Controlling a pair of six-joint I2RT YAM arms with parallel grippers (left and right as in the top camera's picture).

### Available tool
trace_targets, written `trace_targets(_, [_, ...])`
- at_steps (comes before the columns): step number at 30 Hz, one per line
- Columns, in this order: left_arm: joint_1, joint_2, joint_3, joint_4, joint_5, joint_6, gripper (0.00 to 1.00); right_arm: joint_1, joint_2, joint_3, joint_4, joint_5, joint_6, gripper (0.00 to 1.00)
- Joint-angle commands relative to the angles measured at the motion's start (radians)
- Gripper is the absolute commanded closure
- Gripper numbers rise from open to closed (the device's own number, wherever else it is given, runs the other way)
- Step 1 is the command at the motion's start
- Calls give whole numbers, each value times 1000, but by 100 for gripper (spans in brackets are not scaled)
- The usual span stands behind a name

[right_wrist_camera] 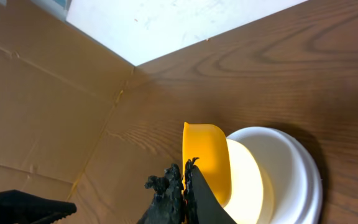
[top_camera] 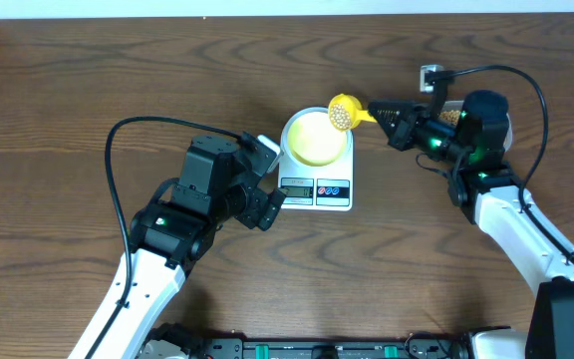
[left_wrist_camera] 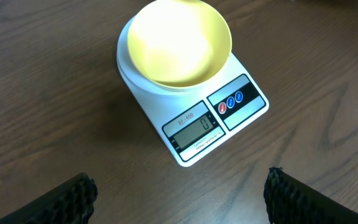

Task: Scoop item into bowl and weigh 50g on scale
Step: 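Tip the yellow scoop over the yellow bowl to pour soybeans in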

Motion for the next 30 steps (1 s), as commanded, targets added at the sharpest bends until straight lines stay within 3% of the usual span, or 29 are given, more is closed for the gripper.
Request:
trace_targets(1, [4, 2, -19, 3, 16, 13, 12, 23, 7, 11, 5, 28, -23, 99])
trace_targets(30, [4, 2, -19, 3, 16, 13, 12, 140, 7, 11, -6, 104, -335, 99])
